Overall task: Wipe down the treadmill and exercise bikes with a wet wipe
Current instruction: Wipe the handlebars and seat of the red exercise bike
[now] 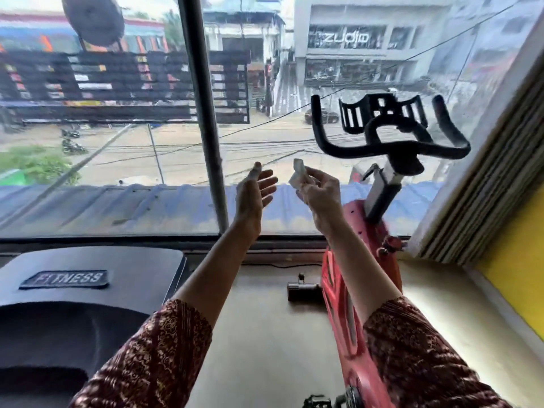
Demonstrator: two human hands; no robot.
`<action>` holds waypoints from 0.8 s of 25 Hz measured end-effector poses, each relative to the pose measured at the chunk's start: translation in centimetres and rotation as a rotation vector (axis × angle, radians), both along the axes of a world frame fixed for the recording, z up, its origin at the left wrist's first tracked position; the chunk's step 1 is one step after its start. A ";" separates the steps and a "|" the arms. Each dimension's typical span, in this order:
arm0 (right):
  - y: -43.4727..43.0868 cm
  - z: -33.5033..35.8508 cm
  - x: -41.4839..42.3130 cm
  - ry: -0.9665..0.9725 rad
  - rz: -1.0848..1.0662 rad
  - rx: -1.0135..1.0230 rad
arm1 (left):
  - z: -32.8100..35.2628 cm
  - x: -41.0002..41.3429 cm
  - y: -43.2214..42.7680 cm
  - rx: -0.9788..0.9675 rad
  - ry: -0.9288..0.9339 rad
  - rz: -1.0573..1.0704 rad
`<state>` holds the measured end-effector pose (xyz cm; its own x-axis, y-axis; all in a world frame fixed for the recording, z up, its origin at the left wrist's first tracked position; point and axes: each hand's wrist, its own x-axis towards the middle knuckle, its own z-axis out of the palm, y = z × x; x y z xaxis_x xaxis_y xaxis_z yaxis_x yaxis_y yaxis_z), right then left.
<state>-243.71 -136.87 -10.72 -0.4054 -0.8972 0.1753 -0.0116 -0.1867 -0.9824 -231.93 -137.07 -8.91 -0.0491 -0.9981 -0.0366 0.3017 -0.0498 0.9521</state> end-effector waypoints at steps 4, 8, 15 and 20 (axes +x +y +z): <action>-8.2 2.8 -5.4 0.007 -0.101 -0.089 | 2.7 -6.2 -9.6 -0.081 0.020 -0.123; -13.4 3.1 -10.2 0.026 -0.223 -0.071 | 3.0 -11.4 -15.7 -0.084 -0.016 -0.238; -25.1 4.0 -21.9 0.198 -0.440 -0.094 | 4.1 -21.1 -29.2 -0.164 -0.010 -0.400; -34.5 8.2 -29.2 0.407 -0.617 -0.048 | 5.7 -27.2 -39.8 -0.377 -0.188 -0.428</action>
<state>-272.94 -171.42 -2.54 -0.7280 -0.5149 0.4525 -0.4897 -0.0712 -0.8690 -259.16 -176.87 -3.21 -0.4765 -0.8371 0.2687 0.1541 0.2214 0.9629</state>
